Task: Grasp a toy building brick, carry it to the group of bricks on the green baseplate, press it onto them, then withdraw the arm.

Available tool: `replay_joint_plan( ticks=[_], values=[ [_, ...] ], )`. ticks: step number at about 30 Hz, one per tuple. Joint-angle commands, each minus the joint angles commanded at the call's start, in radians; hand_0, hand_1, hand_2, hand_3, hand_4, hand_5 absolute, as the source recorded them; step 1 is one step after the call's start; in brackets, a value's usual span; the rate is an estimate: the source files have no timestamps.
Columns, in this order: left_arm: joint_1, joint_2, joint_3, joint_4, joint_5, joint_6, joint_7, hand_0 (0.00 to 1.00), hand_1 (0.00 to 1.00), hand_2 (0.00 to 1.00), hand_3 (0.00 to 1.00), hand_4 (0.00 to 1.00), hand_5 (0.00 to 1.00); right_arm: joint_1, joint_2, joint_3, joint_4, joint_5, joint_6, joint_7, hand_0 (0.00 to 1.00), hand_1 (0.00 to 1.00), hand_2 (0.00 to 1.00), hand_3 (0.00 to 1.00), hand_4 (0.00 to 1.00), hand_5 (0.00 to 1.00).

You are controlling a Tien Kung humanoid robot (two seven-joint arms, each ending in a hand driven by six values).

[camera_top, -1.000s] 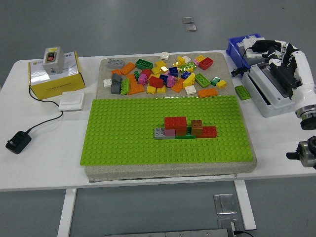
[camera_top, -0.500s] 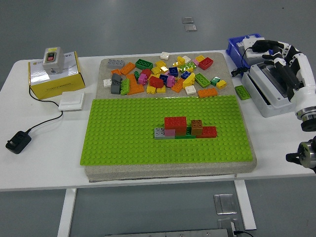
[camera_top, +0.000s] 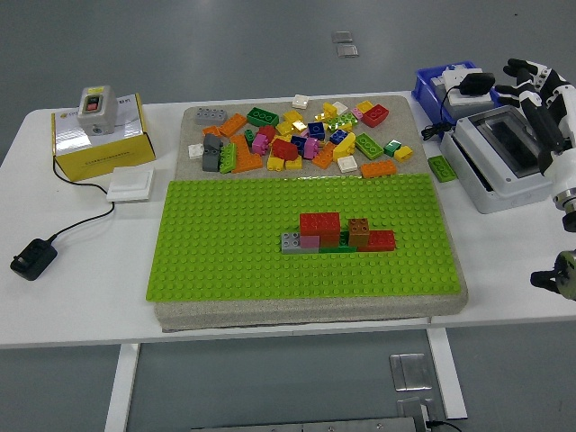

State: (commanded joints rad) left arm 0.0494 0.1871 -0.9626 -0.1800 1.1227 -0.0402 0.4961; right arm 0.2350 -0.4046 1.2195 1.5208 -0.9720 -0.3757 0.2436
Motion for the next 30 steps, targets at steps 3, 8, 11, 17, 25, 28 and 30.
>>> replay_joint_plan(
  ticks=[3,8,11,17,25,28,30],
  values=[
    [-0.001,-0.003,0.000,0.000,0.000,-0.002,0.003,0.715,0.699,0.683,0.715,0.264,0.601,-0.002,0.004,0.005,0.001,0.001,0.002,0.001,0.680,0.683,0.770,0.725,0.505,0.612],
    [-0.004,-0.007,0.003,0.000,0.001,-0.006,0.009,0.716,0.703,0.684,0.718,0.266,0.599,-0.003,0.012,0.011,0.004,0.003,0.005,0.004,0.680,0.685,0.773,0.725,0.504,0.616],
    [-0.006,-0.008,0.003,0.000,0.003,-0.007,0.010,0.716,0.703,0.684,0.718,0.266,0.599,0.001,0.014,0.012,0.007,0.006,0.004,0.007,0.680,0.685,0.773,0.725,0.504,0.616],
    [-0.002,-0.010,-0.007,0.000,0.017,-0.008,0.015,0.717,0.706,0.686,0.721,0.267,0.597,-0.002,0.018,0.009,0.005,0.023,0.004,0.013,0.680,0.686,0.773,0.724,0.500,0.619],
    [-0.013,-0.011,-0.035,0.000,0.042,-0.013,0.024,0.717,0.708,0.687,0.724,0.268,0.598,-0.004,0.028,0.019,0.008,0.021,-0.005,0.002,0.682,0.697,0.781,0.724,0.497,0.618],
    [-0.015,-0.010,-0.034,0.000,0.039,-0.013,0.024,0.720,0.709,0.694,0.728,0.268,0.597,-0.005,0.028,0.023,0.011,0.009,-0.015,-0.007,0.667,0.700,0.798,0.737,0.497,0.610],
    [-0.015,-0.010,-0.033,0.000,0.038,-0.014,0.025,0.720,0.709,0.694,0.728,0.268,0.597,-0.007,0.027,0.026,0.014,0.001,-0.022,-0.013,0.667,0.700,0.798,0.737,0.497,0.610]
  ],
)
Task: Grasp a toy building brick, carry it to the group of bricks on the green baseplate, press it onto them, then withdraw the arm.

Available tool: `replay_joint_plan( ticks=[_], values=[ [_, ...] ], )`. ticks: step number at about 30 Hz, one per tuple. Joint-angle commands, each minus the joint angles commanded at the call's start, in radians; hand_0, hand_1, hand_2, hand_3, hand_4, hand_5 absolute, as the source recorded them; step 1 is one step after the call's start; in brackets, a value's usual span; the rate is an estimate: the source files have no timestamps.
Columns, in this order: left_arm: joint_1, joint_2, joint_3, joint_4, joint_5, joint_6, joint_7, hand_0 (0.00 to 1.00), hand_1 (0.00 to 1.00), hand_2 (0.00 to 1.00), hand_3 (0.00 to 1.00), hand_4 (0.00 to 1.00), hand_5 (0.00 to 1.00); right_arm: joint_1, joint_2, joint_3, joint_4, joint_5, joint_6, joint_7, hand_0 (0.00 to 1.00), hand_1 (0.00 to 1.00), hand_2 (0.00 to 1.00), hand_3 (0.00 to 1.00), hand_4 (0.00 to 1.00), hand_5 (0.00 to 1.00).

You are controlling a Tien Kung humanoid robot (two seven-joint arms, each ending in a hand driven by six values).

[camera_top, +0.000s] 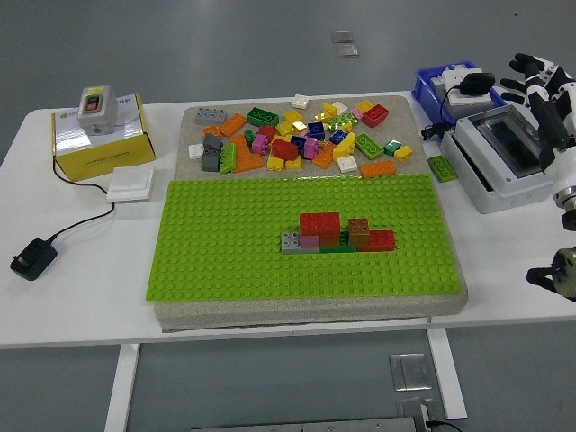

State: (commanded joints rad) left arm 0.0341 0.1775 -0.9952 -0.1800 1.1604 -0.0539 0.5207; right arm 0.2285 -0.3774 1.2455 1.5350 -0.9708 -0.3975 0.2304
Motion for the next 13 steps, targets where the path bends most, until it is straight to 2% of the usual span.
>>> replay_joint_plan(
  ticks=[1,2,7,8,13],
  values=[
    [0.000,0.000,0.001,0.000,-0.001,0.000,0.000,0.720,0.709,0.694,0.728,0.268,0.597,-0.001,-0.001,0.002,0.002,-0.006,-0.005,-0.004,0.667,0.700,0.798,0.737,0.497,0.610],
    [0.000,0.000,0.001,0.000,-0.001,-0.001,0.001,0.722,0.709,0.696,0.731,0.274,0.595,-0.002,-0.002,0.005,0.005,-0.015,-0.011,-0.010,0.594,0.664,0.789,0.757,0.520,0.533],
    [-0.002,0.001,0.002,0.000,-0.001,-0.002,0.000,0.722,0.709,0.696,0.731,0.274,0.595,-0.005,-0.003,0.018,0.019,-0.065,-0.030,-0.035,0.594,0.664,0.789,0.757,0.520,0.533],
    [-0.002,0.001,0.003,0.000,-0.001,-0.002,0.000,0.722,0.710,0.695,0.733,0.275,0.594,-0.005,-0.004,0.020,0.021,-0.076,-0.032,-0.039,0.475,0.603,0.772,0.760,0.522,0.462],
    [-0.001,-0.001,0.007,0.000,-0.007,-0.001,0.000,0.722,0.710,0.695,0.733,0.275,0.594,-0.006,-0.005,0.025,0.030,-0.114,-0.029,-0.051,0.475,0.603,0.772,0.760,0.522,0.462]
  ],
)
